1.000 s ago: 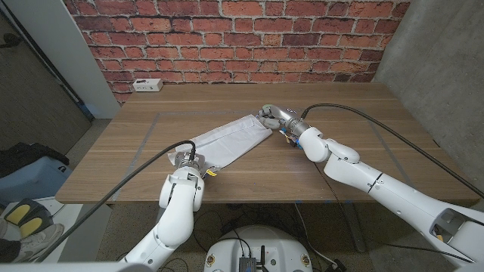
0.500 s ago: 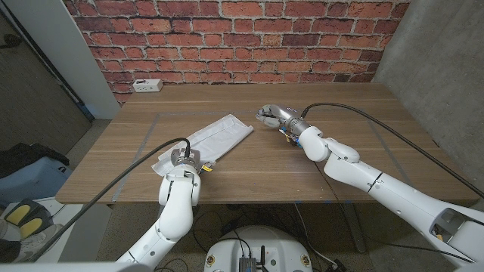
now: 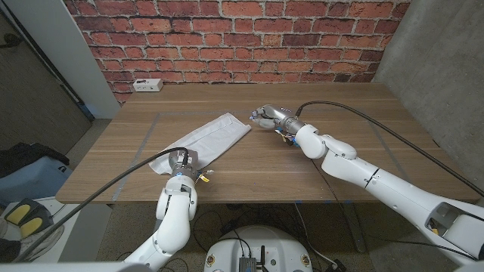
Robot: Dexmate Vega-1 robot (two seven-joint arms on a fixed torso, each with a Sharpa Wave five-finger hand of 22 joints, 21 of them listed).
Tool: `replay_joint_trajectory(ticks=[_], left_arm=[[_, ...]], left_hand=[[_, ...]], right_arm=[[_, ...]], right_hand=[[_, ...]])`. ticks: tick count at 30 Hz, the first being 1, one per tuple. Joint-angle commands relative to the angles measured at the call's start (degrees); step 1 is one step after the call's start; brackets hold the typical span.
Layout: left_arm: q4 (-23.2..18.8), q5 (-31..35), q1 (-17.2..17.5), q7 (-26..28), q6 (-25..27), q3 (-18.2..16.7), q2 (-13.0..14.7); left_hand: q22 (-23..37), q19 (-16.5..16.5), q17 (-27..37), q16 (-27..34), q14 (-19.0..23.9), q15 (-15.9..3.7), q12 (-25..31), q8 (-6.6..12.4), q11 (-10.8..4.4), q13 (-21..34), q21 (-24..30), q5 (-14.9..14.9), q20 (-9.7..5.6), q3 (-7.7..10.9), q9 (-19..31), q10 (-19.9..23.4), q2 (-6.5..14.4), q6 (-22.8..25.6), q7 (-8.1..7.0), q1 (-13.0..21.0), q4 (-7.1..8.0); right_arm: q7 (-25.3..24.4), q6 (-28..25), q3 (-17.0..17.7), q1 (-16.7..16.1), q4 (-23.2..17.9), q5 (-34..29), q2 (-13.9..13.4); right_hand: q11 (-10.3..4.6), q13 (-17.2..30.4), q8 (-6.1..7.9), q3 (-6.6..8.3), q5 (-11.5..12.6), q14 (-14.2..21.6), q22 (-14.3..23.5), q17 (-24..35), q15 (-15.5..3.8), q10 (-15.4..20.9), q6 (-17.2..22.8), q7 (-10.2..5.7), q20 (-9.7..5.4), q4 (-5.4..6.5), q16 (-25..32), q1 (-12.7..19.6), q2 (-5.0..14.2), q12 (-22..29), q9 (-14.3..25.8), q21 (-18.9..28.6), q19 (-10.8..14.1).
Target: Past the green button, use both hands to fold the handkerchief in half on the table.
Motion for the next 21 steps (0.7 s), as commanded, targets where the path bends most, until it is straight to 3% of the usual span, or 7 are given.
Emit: replay_joint_trajectory(ticks=[1, 4, 12, 16, 21], left_arm=[[-0.42, 0.37, 0.53, 8.7, 0.69, 0.74, 3.29], [-1.02, 0.13, 0.98, 10.24, 0.68, 0.7, 4.14], [-3.29, 2.78, 1.61, 8.81, -1.1, 0.03, 6.98], [-4.41, 2.97, 2.06, 9.09, -2.55, -0.82, 8.62], [-5.53, 3.18, 2.24, 9.87, -4.41, -1.6, 10.33]], left_hand=[[0.21, 0.33, 0.15, 0.33, -0.03, -10.15, 0.43, 0.16, -11.03, 0.28, 0.3, -0.18, -0.33, -0.29, 8.14, 10.69, -0.15, 12.8, -13.09, 0.73, -0.18], [0.23, 0.38, 0.2, 0.37, 0.09, -10.17, 0.35, 0.24, -11.07, 0.35, 0.37, -0.15, -0.38, -0.4, 8.13, 10.72, -0.13, 13.05, -13.34, 0.85, -0.12], [0.27, 0.55, 0.33, 0.51, 0.61, -10.11, 0.14, 0.21, -11.14, 0.54, 0.55, -0.04, -0.33, -0.72, 8.1, 10.86, -0.08, 13.05, -13.74, 1.1, 0.08], [0.28, 0.52, 0.36, 0.54, 0.89, -10.21, 0.04, 0.25, -11.16, 0.65, 0.61, 0.07, -0.29, -0.77, 8.09, 10.97, 0.04, 13.18, -13.83, 1.27, 0.17], [0.29, 0.54, 0.44, 0.67, 1.33, -10.3, -0.05, 0.27, -11.12, 0.78, 0.68, 0.16, -0.27, -0.87, 8.09, 11.07, 0.15, 13.24, -14.0, 1.47, 0.25]], right_arm=[[4.74, 1.56, -3.34, 3.9, 1.91, -3.43, 1.09], [5.61, 2.21, -4.22, 4.99, 2.85, -4.47, 1.7], [8.33, 4.23, -6.55, 7.49, 5.35, -6.62, 3.21], [10.39, 4.44, -7.99, 8.69, 6.15, -8.14, 3.96], [11.81, 5.3, -9.3, 9.97, 7.97, -9.15, 5.2]], right_hand=[[1.1, 0.09, -0.41, -0.32, -0.14, -0.87, 0.2, 0.67, -3.72, -1.34, -1.61, -0.04, 0.17, 0.85, -0.08, -0.78, -1.01, -0.23, 0.18, -0.01, -0.38], [1.87, 0.11, -0.64, -1.87, -0.51, -1.7, 0.2, 0.82, -3.25, -2.24, -3.41, -0.1, 0.52, 1.44, -0.15, -2.57, -2.25, -0.17, 0.2, 0.01, -0.77], [1.38, 0.11, -0.44, -3.07, -0.59, -3.32, 0.19, 0.93, -3.24, -3.59, -4.5, -0.58, 0.73, 1.8, -0.51, -3.94, -2.42, -0.2, 0.22, -0.2, -1.82], [-0.69, 0.12, -0.59, -3.28, -0.42, -5.89, 0.2, 0.82, -3.47, -5.34, -6.56, -1.16, 0.27, 1.38, -1.24, -3.87, -1.69, -0.39, 0.23, -0.4, -3.15], [-1.76, 0.14, -0.71, -3.04, -0.23, -8.67, 0.18, 0.79, -3.8, -7.4, -9.16, -2.41, -0.59, 1.31, -1.81, -3.58, -0.67, -0.49, 0.26, -0.7, -5.01]])
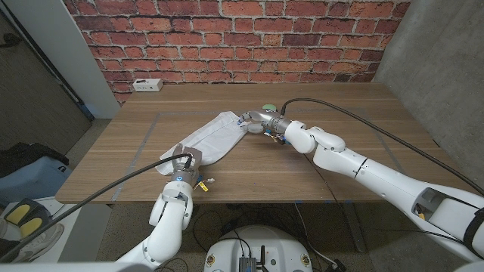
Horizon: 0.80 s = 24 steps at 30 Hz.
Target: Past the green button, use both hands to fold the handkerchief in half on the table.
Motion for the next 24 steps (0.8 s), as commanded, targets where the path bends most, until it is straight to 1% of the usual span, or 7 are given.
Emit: replay_joint_trajectory(ticks=[1, 5, 8, 17, 20, 22, 24], left_arm=[[-2.88, 1.81, 0.69, 1.68, -3.36, -1.65, 4.2], [-3.64, 3.29, 0.92, 1.23, -4.42, -2.2, 5.13], [-4.38, 3.86, 1.55, 1.15, -4.97, -2.92, 5.84], [-6.32, 2.04, 3.63, 2.25, -5.69, -5.67, 6.83], [-7.34, 1.18, 4.13, 1.59, -6.1, -6.86, 7.23], [-7.72, 2.37, 4.27, 0.8, -6.2, -7.47, 7.5], [-7.81, 2.78, 4.35, 0.55, -6.38, -7.78, 7.33]], left_hand=[[0.3, 0.3, 0.2, 0.25, 0.93, -10.43, -0.01, 0.26, -3.31, 0.4, 0.29, 0.4, -0.03, -0.17, 0.11, 4.08, 0.37, 3.92, -4.08, 1.27, 0.03], [0.3, 0.36, 0.22, 0.29, 1.2, -10.38, -0.04, 0.29, -3.32, 0.5, 0.36, 0.48, 0.02, -0.19, 0.11, 4.22, 0.46, 3.99, -4.04, 1.37, 0.11], [0.3, 0.28, 0.16, 0.16, 1.27, -10.28, -0.13, 0.17, -3.33, 0.61, 0.37, 0.6, 0.18, -0.13, 0.12, 4.25, 0.54, 3.66, -4.35, 1.4, 0.24], [0.31, 0.57, 0.07, -0.1, 1.88, -10.22, -0.52, 0.03, -3.35, 0.95, 0.62, 1.04, 0.07, 0.19, 0.19, 4.05, 0.96, 3.11, -4.86, 1.09, 0.96], [0.31, 0.89, 0.13, -0.03, 2.47, -10.26, -0.61, 0.05, -3.37, 1.14, 0.82, 1.24, 0.01, 0.32, 0.23, 4.07, 1.14, 3.0, -4.71, 0.95, 1.29], [0.33, 0.93, 0.07, -0.21, 2.59, -10.08, -0.72, 0.1, -3.35, 1.32, 0.9, 1.41, 0.23, 0.36, 0.48, 3.97, 1.01, 2.64, -4.65, 0.67, 1.56], [0.36, 0.82, -0.01, -0.49, 2.59, -10.08, -0.84, 0.69, -3.38, 1.56, 0.95, 1.68, 0.3, 0.52, 0.82, 3.98, 0.95, 3.37, -4.75, 0.47, 1.83]], right_arm=[[4.16, 1.97, -3.48, 3.46, 3.7, -3.06, 2.55], [5.39, 2.62, -4.69, 4.58, 5.2, -4.01, 3.45], [6.22, 3.01, -5.46, 5.18, 6.09, -4.64, 3.87], [8.06, 3.25, -7.35, 6.32, 8.22, -6.29, 4.99], [8.39, 3.28, -8.04, 6.59, 8.81, -7.06, 5.26], [9.04, 3.24, -8.56, 6.72, 8.97, -7.51, 5.36], [9.25, 3.14, -8.75, 6.75, 8.88, -7.86, 5.31]], right_hand=[[-0.7, 0.14, -0.03, 0.3, 0.24, -1.58, 0.18, 0.18, -3.93, -1.51, -1.72, -0.65, -0.41, -0.06, -0.29, 0.43, 1.33, -0.12, 0.14, -0.26, -1.15], [-0.64, 0.15, 0.05, 0.45, 0.31, -2.15, 0.18, 0.26, -3.89, -1.97, -2.09, -0.72, -0.67, 0.21, -0.32, 0.4, 1.65, -0.1, 0.16, -0.27, -1.51], [-0.7, 0.16, 0.17, 0.51, 0.34, -2.38, 0.18, 0.3, -3.84, -1.94, -2.08, -0.64, -0.72, 0.37, -0.3, 0.36, 1.72, 0.01, 0.16, -0.29, -1.75], [-0.41, 0.16, 0.58, 0.47, 0.34, -2.36, 0.18, 0.33, -3.79, -1.42, -1.58, -0.16, -0.54, 0.57, -0.03, 0.24, 1.37, 0.43, 0.18, -0.09, -1.7], [-0.17, 0.16, 0.66, 0.27, 0.26, -2.29, 0.17, 0.25, -3.63, -1.34, -1.5, 0.03, -0.28, 0.45, 0.03, 0.16, 0.85, 0.52, 0.17, 0.0, -1.62], [-0.19, 0.15, 0.69, 0.2, 0.23, -2.27, 0.16, 0.16, -3.64, -1.38, -1.48, -0.01, -0.25, 0.26, 0.03, 0.23, 0.58, 0.53, 0.16, 0.04, -1.61], [-0.23, 0.14, 0.84, 0.24, 0.23, -2.23, 0.15, 0.03, -3.58, -1.27, -1.21, -0.1, -0.2, -0.04, 0.05, 0.47, 0.44, 0.6, 0.15, 0.04, -1.71]])
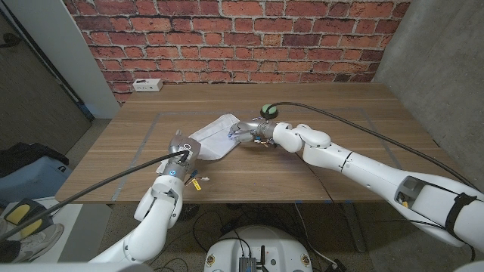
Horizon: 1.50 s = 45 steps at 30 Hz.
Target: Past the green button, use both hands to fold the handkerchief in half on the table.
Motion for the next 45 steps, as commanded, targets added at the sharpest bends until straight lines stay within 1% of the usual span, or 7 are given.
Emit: replay_joint_trajectory(ticks=[1, 4, 5, 15, 27, 33, 45], left_arm=[[-2.4, 0.82, 1.51, -1.28, -1.44, -3.22, 1.24], [-2.65, 1.4, 1.37, -1.43, -2.15, -3.78, 1.46], [-2.74, 1.29, 1.32, -1.49, -2.43, -3.95, 1.49], [-3.6, 0.95, 1.06, -1.21, -4.36, -6.49, 2.71], [-4.64, 0.59, -1.21, -2.21, -7.92, -8.36, 4.86], [-4.84, -1.65, -3.66, -3.64, -10.62, -8.91, 6.02], [-3.64, -0.67, -11.07, -5.3, -17.12, -6.09, 9.84]], left_hand=[[0.12, 0.23, -0.02, -0.57, 0.41, -9.75, -0.2, 0.41, -3.64, 0.5, 0.31, 0.82, 0.2, 0.28, 0.74, 3.59, 0.22, 0.5, 0.02, -0.27, 0.8], [0.14, 0.11, -0.07, -0.8, 0.27, -9.7, -0.34, 0.67, -3.7, 0.68, 0.33, 1.04, 0.29, 0.39, 0.99, 3.57, 0.13, 0.53, -0.06, -0.41, 0.97], [0.15, 0.11, -0.1, -0.98, 0.08, -9.67, -0.43, 0.85, -3.74, 0.78, 0.37, 1.17, 0.29, 0.44, 1.14, 3.54, 0.03, 0.61, -0.46, -0.5, 1.05], [0.19, -0.09, -0.12, -1.44, -0.44, -9.39, -0.95, 1.35, -3.87, 1.23, 0.48, 1.8, 0.51, 0.43, 1.39, 3.34, -0.37, 0.75, -1.46, -1.42, 1.85], [0.19, -0.16, -0.11, -1.56, -0.55, -9.45, -1.28, 1.59, -4.01, 1.45, 0.55, 2.28, 0.39, 0.31, 1.22, 3.31, -0.82, 1.13, -1.95, -1.9, 2.16], [0.18, -0.21, -0.12, -1.64, -0.65, -9.42, -1.4, 1.65, -4.09, 1.52, 0.56, 2.48, 0.27, 0.24, 1.15, 3.36, -1.09, 1.2, -2.08, -2.04, 2.2], [0.15, -0.36, -0.07, -1.65, -0.55, -9.4, -1.91, 1.96, -4.3, 1.63, 0.59, 3.13, -0.05, 0.14, 0.97, 3.09, -1.53, 1.84, -2.11, -2.24, 2.29]], right_arm=[[2.48, 0.27, -2.56, 1.3, 1.91, -2.58, 1.01], [2.93, -0.11, -2.87, 1.21, 1.81, -3.11, 1.0], [2.84, -0.23, -2.85, 1.13, 1.71, -3.23, 0.97], [2.08, -1.19, -2.76, 0.45, 0.27, -5.05, 0.28], [1.71, -2.24, -2.73, -0.43, -1.2, -7.29, -0.4], [1.4, -2.49, -2.46, -0.89, -1.61, -7.76, -0.61], [1.04, -2.21, -2.04, -1.05, -0.9, -7.58, -0.44]], right_hand=[[-0.14, 0.13, 0.48, 0.06, 0.23, 0.03, 0.14, -0.15, -3.56, 0.13, 0.73, 0.18, 0.57, -0.45, 0.08, 0.45, -1.0, 0.4, 0.16, 0.28, 0.0], [-0.36, 0.12, 0.73, 0.11, 0.22, 0.19, 0.13, -0.27, -3.59, 0.66, 1.35, 0.3, 0.55, -0.67, 0.2, 0.66, -0.91, 0.62, 0.15, 0.33, -0.04], [-0.28, 0.12, 0.77, 0.13, 0.22, 0.2, 0.13, -0.29, -3.6, 0.83, 1.45, 0.38, 0.6, -0.69, 0.22, 0.7, -0.85, 0.69, 0.15, 0.35, -0.06], [0.35, 0.1, 0.88, 0.03, 0.16, 0.77, 0.11, -0.43, -3.44, 1.26, 1.81, 0.87, 0.85, -0.92, 0.56, 0.84, -0.95, 0.83, 0.13, 0.58, 0.28], [-0.24, 0.03, 0.97, 0.46, 0.24, 1.26, 0.03, -1.21, -3.65, 1.38, 2.16, 0.62, 0.96, -2.87, 0.54, 2.64, -1.63, 0.76, 0.08, 0.87, 0.89], [-0.25, 0.01, 0.98, 0.7, 0.28, 1.29, 0.02, -1.44, -3.87, 1.35, 2.24, 0.54, 0.83, -3.42, 0.52, 3.35, -1.49, 0.71, 0.08, 0.95, 1.06], [-0.66, -0.01, 0.94, 0.88, 0.24, 1.35, 0.0, -1.67, -4.09, 1.48, 2.26, 0.52, 0.55, -3.88, 0.59, 4.14, -1.21, 0.71, 0.08, 1.03, 1.27]])
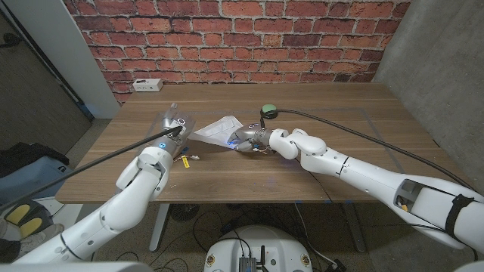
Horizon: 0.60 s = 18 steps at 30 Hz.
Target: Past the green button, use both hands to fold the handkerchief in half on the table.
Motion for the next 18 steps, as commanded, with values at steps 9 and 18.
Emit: replay_joint_trajectory(ticks=[9, 18], left_arm=[[1.38, -1.64, -13.64, -2.07, -13.13, 4.99, 7.03], [2.47, -4.69, -22.43, -0.42, -24.09, 9.57, 10.27]], left_hand=[[0.14, -0.21, 0.1, 0.05, -0.1, -9.5, -0.38, 0.93, -2.95, 0.15, 0.37, 1.19, -0.77, 0.02, 0.14, 3.16, -0.76, 1.28, 0.07, -0.38, 0.43], [0.12, -0.31, 0.13, 0.08, -0.01, -9.58, -0.49, 1.02, -2.98, 0.21, 0.36, 1.58, -1.04, 0.02, 0.04, 3.4, -0.85, 1.43, 0.06, -0.33, 0.42]], right_arm=[[-0.99, 0.63, 0.28, 0.03, 1.61, -0.12, 0.29], [-1.18, 1.47, 0.2, 0.43, 3.01, 0.56, 0.55]], right_hand=[[-0.45, -0.01, 0.27, 0.16, 0.19, 0.19, 0.12, -0.07, -4.15, 0.24, 0.51, 0.03, 0.08, -0.56, 0.34, 0.9, 0.11, 0.03, 0.09, 0.31, 0.49], [-0.42, -0.01, 0.21, 0.12, 0.16, 0.17, 0.12, -0.14, -4.06, 0.04, 0.4, 0.1, 0.05, -0.61, 0.4, 1.1, 0.15, -0.05, 0.09, 0.33, 0.54]])
